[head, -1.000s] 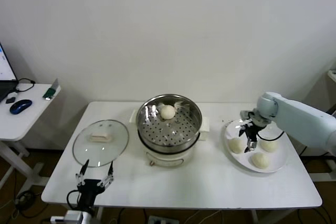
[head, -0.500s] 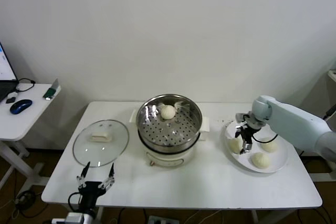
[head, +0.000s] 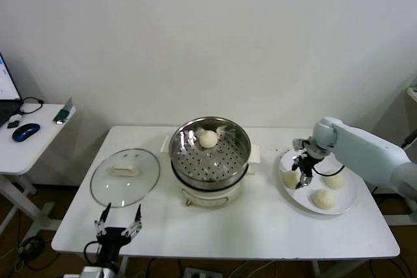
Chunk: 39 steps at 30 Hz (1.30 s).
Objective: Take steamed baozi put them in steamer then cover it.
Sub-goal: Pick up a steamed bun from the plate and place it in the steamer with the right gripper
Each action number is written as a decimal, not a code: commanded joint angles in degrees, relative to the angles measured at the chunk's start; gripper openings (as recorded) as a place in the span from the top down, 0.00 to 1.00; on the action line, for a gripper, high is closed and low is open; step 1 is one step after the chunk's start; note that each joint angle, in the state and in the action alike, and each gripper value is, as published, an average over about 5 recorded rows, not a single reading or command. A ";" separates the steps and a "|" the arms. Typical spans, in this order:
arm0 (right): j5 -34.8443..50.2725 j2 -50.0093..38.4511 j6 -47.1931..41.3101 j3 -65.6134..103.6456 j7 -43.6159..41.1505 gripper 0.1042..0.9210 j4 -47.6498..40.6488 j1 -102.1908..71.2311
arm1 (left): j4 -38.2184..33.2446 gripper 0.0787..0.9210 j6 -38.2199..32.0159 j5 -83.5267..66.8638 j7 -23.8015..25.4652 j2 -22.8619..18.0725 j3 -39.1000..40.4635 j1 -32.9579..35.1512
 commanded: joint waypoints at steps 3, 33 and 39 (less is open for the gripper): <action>9.77 -0.62 0.55 -6.90 -0.59 0.28 0.47 11.74 | -1.19 0.12 0.19 -0.10 0.07 -0.15 0.21 0.55; 48.55 32.85 -8.58 -32.07 3.57 0.28 4.63 38.03 | -6.88 0.12 -0.99 3.05 0.65 1.07 3.40 3.85; 48.27 38.66 -9.02 -31.84 4.51 0.28 1.65 32.96 | -6.63 0.12 -0.40 3.34 0.67 1.23 3.51 2.57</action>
